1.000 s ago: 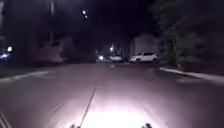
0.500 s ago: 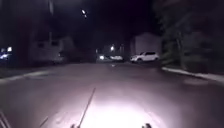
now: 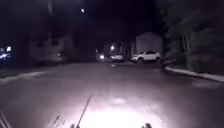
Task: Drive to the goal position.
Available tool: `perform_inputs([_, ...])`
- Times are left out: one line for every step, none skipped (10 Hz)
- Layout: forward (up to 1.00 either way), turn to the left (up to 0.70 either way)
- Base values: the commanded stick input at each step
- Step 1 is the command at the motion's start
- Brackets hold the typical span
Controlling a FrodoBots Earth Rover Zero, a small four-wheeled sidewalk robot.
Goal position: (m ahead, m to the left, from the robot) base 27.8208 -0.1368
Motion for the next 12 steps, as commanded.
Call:
perform_inputs([0.42, 0.00])
perform_inputs([0.00, 0.00])
perform_inputs([0.00, 0.00])
perform_inputs([0.21, 0.00])
perform_inputs([0.50, 0.00])
perform_inputs([0.70, 0.00])
perform_inputs([0.70, 0.00])
perform_inputs([0.70, 0.00])
perform_inputs([0.70, 0.00])
perform_inputs([0.70, 0.00])
perform_inputs([0.70, 0.00])
perform_inputs([0.70, 0.00])
